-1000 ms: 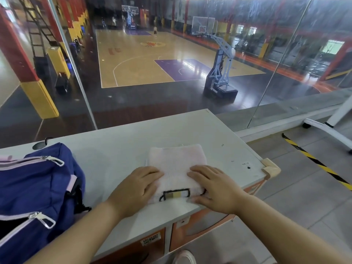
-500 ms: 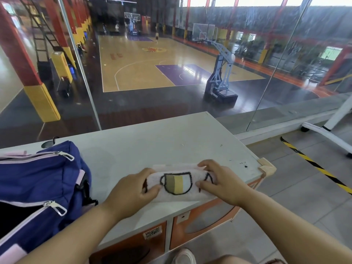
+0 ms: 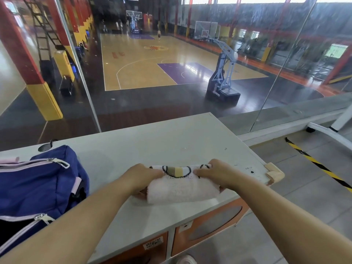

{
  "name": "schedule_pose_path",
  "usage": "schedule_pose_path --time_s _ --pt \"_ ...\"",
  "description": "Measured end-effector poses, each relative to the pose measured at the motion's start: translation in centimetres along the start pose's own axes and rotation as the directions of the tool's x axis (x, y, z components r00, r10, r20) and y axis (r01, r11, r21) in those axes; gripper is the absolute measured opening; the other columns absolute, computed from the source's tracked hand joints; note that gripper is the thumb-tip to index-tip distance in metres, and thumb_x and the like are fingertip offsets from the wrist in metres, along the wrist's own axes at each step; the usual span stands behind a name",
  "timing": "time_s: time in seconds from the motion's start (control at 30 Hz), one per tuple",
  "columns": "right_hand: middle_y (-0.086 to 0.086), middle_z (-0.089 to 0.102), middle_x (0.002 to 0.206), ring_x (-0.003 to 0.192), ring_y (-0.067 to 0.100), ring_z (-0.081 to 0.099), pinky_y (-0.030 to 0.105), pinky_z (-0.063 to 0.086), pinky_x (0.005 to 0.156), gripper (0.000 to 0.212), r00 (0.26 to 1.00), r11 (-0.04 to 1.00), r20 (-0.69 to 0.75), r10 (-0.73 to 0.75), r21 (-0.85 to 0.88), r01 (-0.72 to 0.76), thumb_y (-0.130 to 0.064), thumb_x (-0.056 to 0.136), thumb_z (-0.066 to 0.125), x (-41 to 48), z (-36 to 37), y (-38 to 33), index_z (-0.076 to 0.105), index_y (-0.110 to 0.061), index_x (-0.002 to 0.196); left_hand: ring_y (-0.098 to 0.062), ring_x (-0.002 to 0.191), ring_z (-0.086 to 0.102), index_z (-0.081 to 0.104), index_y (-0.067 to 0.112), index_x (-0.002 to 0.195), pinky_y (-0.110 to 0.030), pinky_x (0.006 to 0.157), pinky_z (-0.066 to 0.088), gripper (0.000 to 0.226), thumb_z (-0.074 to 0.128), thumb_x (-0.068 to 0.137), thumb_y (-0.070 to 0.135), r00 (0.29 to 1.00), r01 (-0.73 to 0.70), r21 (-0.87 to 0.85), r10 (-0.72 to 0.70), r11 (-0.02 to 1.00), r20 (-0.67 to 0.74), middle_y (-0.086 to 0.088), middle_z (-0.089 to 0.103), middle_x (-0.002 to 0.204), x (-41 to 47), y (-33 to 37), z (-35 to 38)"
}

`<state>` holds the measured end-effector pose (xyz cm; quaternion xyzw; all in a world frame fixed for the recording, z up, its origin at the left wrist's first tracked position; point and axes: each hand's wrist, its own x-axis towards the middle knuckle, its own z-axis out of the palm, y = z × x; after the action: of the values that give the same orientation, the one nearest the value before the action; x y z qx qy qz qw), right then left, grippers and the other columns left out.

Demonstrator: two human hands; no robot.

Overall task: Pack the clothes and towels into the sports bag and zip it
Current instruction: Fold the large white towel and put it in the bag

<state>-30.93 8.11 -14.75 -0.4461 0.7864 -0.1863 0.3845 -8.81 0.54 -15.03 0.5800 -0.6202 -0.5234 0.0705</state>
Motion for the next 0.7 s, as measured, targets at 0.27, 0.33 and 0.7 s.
schedule_pose_path --time_s 0.27,0.33,0.7 --pt "0.015 0.07 0.081 0.073 0.026 0.069 0.035 0.059 0.068 0.044 0.988 0.991 0.13 0.082 0.091 -0.095 -0.034 0.071 0.078 -1.8 -0.8 0.5 0.065 0.004 0.089 -0.027 0.07 0.063 0.065 -0.001 0.101 -0.034 0.064 0.056 0.027 0.068 0.078 0.012 0.984 0.109 -0.224 -0.073 0.969 0.163 -0.015 0.068 0.084 -1.2 -0.3 -0.1" --pt "0.019 0.071 0.089 0.083 0.028 0.07 0.036 0.06 0.072 0.048 0.988 0.996 0.148 0.049 0.061 -0.059 -0.031 0.068 0.08 -2.5 -0.9 0.8 0.066 0.007 0.093 -0.028 0.075 0.065 0.065 -0.005 0.099 -0.037 0.072 0.056 0.025 0.068 0.076 0.005 0.981 0.084 -0.255 -0.034 0.963 0.193 -0.02 0.069 0.09 -1.8 -0.6 -0.4" --pt "-0.008 0.053 0.088 0.074 0.01 0.049 0.022 0.041 0.056 0.058 0.933 0.822 0.076 -0.351 -0.452 0.346 -0.036 0.062 0.077 -9.3 1.1 -0.9 0.037 -0.028 0.104 -0.003 0.088 0.051 0.046 0.036 0.1 -0.026 0.078 0.048 0.044 0.071 0.067 0.049 0.845 -0.501 0.513 0.521 0.697 0.119 0.014 0.056 0.098 -6.9 -4.0 -1.5"
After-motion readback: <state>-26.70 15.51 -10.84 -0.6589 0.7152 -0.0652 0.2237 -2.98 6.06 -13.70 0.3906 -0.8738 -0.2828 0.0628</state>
